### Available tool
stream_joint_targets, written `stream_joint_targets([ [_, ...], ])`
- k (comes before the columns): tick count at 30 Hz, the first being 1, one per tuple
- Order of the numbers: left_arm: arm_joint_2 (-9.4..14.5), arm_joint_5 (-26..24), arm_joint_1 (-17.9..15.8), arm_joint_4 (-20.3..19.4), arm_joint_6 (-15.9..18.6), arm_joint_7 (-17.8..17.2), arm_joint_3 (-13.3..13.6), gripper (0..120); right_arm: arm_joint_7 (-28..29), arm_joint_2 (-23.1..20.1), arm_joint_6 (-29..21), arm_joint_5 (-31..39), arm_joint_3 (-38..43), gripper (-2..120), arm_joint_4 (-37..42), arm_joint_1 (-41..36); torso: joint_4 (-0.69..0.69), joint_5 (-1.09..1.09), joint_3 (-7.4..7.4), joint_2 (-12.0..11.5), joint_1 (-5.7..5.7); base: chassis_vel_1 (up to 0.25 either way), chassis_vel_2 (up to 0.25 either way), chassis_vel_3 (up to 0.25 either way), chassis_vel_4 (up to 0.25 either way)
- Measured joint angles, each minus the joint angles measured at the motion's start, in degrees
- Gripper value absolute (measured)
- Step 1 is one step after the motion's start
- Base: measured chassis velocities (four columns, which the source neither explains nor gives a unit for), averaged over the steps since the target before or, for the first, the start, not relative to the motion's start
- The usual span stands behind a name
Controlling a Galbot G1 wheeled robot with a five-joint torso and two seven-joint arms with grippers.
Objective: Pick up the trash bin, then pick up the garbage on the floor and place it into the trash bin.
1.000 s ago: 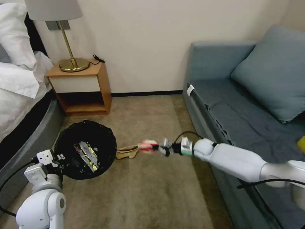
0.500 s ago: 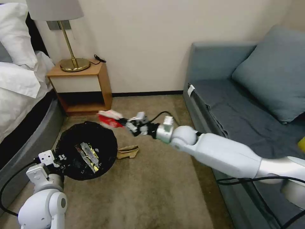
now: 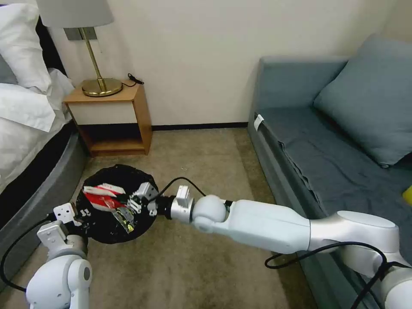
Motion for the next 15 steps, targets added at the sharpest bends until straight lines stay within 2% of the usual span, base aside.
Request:
stream_joint_targets([
  [3, -0.03, 0.03, -0.12, 0.01, 0.00, 0.00, 0.17, 2, 0.32, -0.45, 0.02, -1.20, 0.02, 29, -0.38, -0.05, 0.00, 0.00, 0.00, 0.00, 0.00, 0.000, 0.000, 0.000, 0.000],
  [5, -0.04, 0.04, -0.13, 0.02, 0.00, 0.00, 0.19, 2, 0.34, -0.53, 0.02, -1.28, 0.04, 31, -0.39, -0.05, 0.00, 0.00, 0.00, 0.00, 0.00, 0.000, 0.000, 0.000, 0.000],
  [8, -0.05, 0.07, -0.18, 0.06, 0.00, 0.01, 0.24, 2, 1.14, -1.03, 0.18, -2.53, 0.92, 46, -0.50, -0.18, 0.00, 0.00, 0.00, 0.00, 0.00, 0.000, 0.000, 0.000, 0.000],
  [9, -0.05, 0.07, -0.18, 0.06, 0.00, 0.01, 0.24, 2, 1.14, -1.03, 0.18, -2.53, 0.92, 46, -0.50, -0.18, 0.00, 0.00, 0.00, 0.00, 0.00, 0.000, 0.000, 0.000, 0.000],
  [12, 0.03, 0.04, -0.05, 0.06, 0.00, 0.01, 0.01, 2, 2.76, -2.36, -0.41, -5.29, 5.49, 59, -0.04, -1.07, 0.02, 0.02, 0.00, 0.00, 0.00, 0.000, 0.000, 0.000, 0.000],
  [13, 0.11, -0.02, 0.03, 0.02, 0.00, 0.02, -0.15, 2, 3.58, -3.97, -1.19, -7.13, 9.00, 64, 0.74, -1.63, 0.02, 0.01, 0.00, 0.00, 0.00, 0.000, 0.000, 0.000, 0.000],
  [14, 0.11, -0.02, 0.03, 0.02, 0.00, 0.02, -0.15, 2, 3.58, -3.97, -1.19, -7.13, 9.00, 64, 0.74, -1.63, 0.02, 0.01, 0.00, 0.00, 0.00, 0.000, 0.000, 0.000, 0.000],
  [15, 0.19, -0.13, 0.08, -0.05, 0.00, 0.02, -0.31, 2, 5.25, -6.32, -1.71, -8.78, 11.80, 71, 1.83, -2.21, 0.02, 0.02, 0.00, 0.00, 0.00, 0.000, 0.000, 0.000, 0.000],
])
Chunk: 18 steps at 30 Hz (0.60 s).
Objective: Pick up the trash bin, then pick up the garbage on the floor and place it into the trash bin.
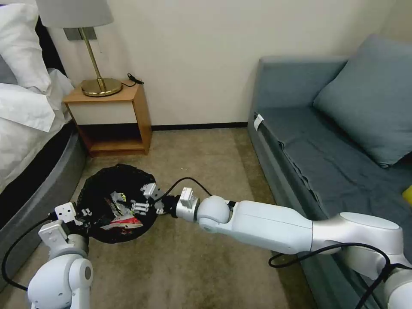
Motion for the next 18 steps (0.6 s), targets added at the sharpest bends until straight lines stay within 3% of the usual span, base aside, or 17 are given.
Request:
stream_joint_targets([
  [4, 0.13, -0.21, 0.04, -0.20, 0.00, -0.01, -0.22, 2, 2.50, -5.20, -1.53, -1.96, 4.72, 81, 3.93, -1.35, -0.03, 0.00, 0.00, 0.00, 0.00, 0.000, 0.000, 0.000, 0.000],
  [6, 0.17, -0.43, 0.05, -0.41, 0.00, 0.03, -0.27, 2, 4.39, -10.50, -3.04, -3.03, 10.84, 92, 9.77, -4.60, -0.04, 0.00, 0.00, 0.00, 0.00, 0.000, 0.000, 0.000, 0.000],
  [8, 0.17, -0.45, 0.05, -0.41, 0.00, 0.03, -0.27, 2, 4.63, -10.90, -3.18, -3.03, 11.42, 92, 10.26, -5.01, -0.03, 0.01, 0.00, 0.00, 0.00, 0.000, 0.000, 0.000, 0.000],
  [11, 0.05, -0.48, 0.05, -0.58, 0.02, -0.02, -0.39, 2, 15.74, -17.60, -7.26, -3.35, 27.61, 100, 21.63, -19.64, -0.03, 0.01, 0.00, 0.00, 0.00, 0.000, 0.000, 0.000, 0.000],
  [12, 0.05, -0.48, 0.05, -0.58, 0.02, -0.02, -0.39, 2, 15.74, -17.60, -7.26, -3.35, 27.61, 100, 21.63, -19.64, -0.03, 0.01, 0.00, 0.00, 0.00, 0.000, 0.000, 0.000, 0.000],
  [16, 0.03, -0.44, 0.25, -0.77, 0.05, 0.01, -0.47, 2, 26.42, -18.43, -12.40, -6.03, 42.78, 100, 29.68, -36.38, -0.04, 0.01, -0.01, 0.00, 0.00, 0.000, 0.000, 0.000, 0.000],
  [18, 0.02, -0.41, 0.30, -0.86, 0.06, 0.00, -0.49, 2, 28.39, -17.87, -13.51, -7.16, 46.28, 100, 31.85, -40.84, -0.03, 0.03, -0.01, 0.00, 0.00, 0.000, 0.000, 0.000, 0.000],
])
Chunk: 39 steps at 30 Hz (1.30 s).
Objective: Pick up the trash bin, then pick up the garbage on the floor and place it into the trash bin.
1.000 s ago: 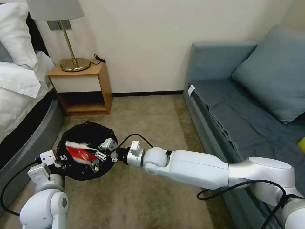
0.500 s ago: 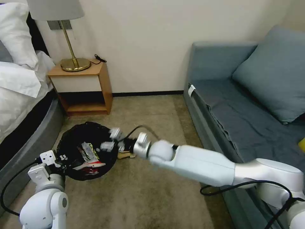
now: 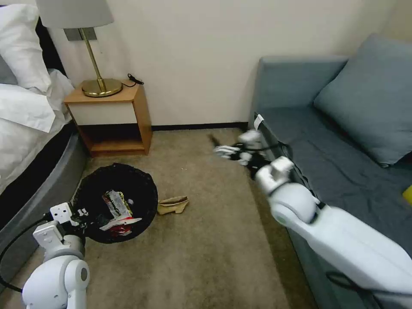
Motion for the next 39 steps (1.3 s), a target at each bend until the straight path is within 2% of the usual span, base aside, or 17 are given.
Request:
stream_joint_targets([
  [2, -0.04, 0.05, 0.14, -0.02, 0.01, 0.01, -0.04, 2, 1.83, 1.64, -1.21, -2.04, 5.53, 100, 3.93, -7.40, 0.00, -0.05, 0.00, 0.00, 0.00, 0.000, 0.000, 0.000, 0.000],
  [3, -0.04, 0.05, 0.14, -0.02, 0.01, 0.01, -0.04, 2, 1.83, 1.64, -1.21, -2.04, 5.53, 100, 3.93, -7.40, 0.00, -0.05, 0.00, 0.00, 0.00, 0.000, 0.000, 0.000, 0.000],
  [6, 0.02, 0.09, 0.29, -0.02, 0.01, -0.02, -0.28, 2, 2.11, 4.82, -1.30, -4.88, 10.08, 100, 7.95, -18.15, 0.02, -0.04, 0.00, 0.00, 0.00, 0.000, 0.000, 0.000, 0.000],
  [7, 0.02, 0.09, 0.29, -0.02, 0.01, -0.02, -0.28, 2, 2.11, 4.82, -1.30, -4.88, 10.08, 100, 7.95, -18.15, 0.02, -0.04, 0.00, 0.00, 0.00, 0.000, 0.000, 0.000, 0.000],
  [10, 0.12, 0.06, 0.39, -0.14, 0.01, 0.00, -0.42, 2, 2.10, 7.05, -0.67, -6.64, 11.63, 100, 9.26, -24.43, 0.00, -0.04, 0.00, 0.00, -0.01, 0.000, 0.000, 0.000, 0.000],
  [12, 0.12, -0.09, 0.44, -0.50, 0.01, 0.00, -0.56, 2, 1.81, 10.17, 0.73, -9.01, 11.87, 100, 10.26, -29.73, 0.01, -0.06, 0.00, 0.00, 0.00, 0.000, 0.000, 0.000, 0.000],
  [13, 0.12, -0.09, 0.44, -0.50, 0.01, 0.00, -0.56, 2, 1.81, 10.17, 0.73, -9.01, 11.87, 100, 10.26, -29.73, 0.01, -0.06, 0.00, 0.00, 0.00, 0.000, 0.000, 0.000, 0.000],
  [16, 0.02, -0.13, 0.61, -0.70, 0.01, -0.01, -0.65, 2, 1.37, 13.97, 1.39, -10.44, 10.27, 100, 10.36, -31.42, 0.01, -0.06, 0.00, 0.00, 0.00, 0.000, 0.000, 0.000, 0.000],
  [18, 0.01, -0.12, 0.62, -0.70, 0.01, -0.02, -0.65, 2, 1.30, 14.50, 1.43, -10.52, 10.06, 100, 10.33, -31.35, 0.02, -0.06, 0.00, 0.00, 0.00, 0.000, 0.000, 0.000, 0.000],
  [23, -0.34, -0.05, 0.62, -1.13, 0.09, -0.05, -0.49, 2, 0.47, 19.38, 1.63, -11.55, 8.04, 100, 8.04, -28.43, 0.02, -0.05, 0.00, 0.00, 0.00, 0.000, 0.000, 0.000, 0.000],
  [39, -0.14, -0.45, 0.35, -1.13, 0.21, -0.09, -1.11, 2, -3.55, 18.27, 4.00, -11.55, 7.92, 100, 5.77, -26.44, 0.02, -0.04, 0.01, 0.00, 0.00, 0.000, 0.000, 0.000, 0.000],
])
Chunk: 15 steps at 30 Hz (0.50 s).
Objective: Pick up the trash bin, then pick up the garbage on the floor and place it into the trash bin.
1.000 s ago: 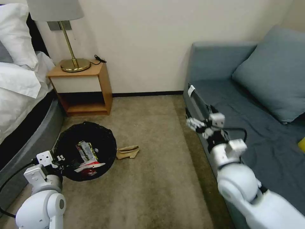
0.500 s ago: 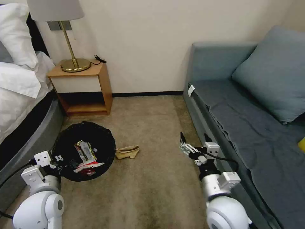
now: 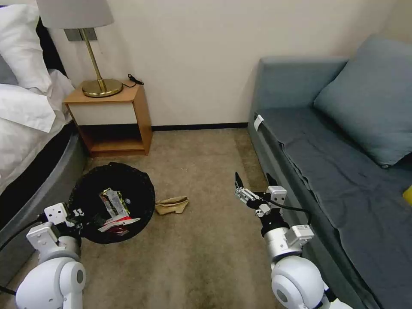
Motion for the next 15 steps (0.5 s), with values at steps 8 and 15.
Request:
stream_joint_targets([
  [8, -0.12, -0.06, -0.39, 0.63, 0.01, -0.06, 0.10, 2, -0.35, -0.83, 0.53, -0.08, 0.24, 100, -0.46, 0.17, 0.00, -0.01, 0.00, 0.00, 0.00, -0.083, 0.082, 0.079, -0.092],
  [15, -0.13, -0.05, -0.57, 0.71, 0.00, -0.06, 0.17, 2, -0.50, -0.92, 0.62, -0.07, 0.32, 100, -0.58, -0.11, 0.00, -0.01, 0.00, 0.00, 0.00, -0.204, 0.220, 0.210, -0.226],
])
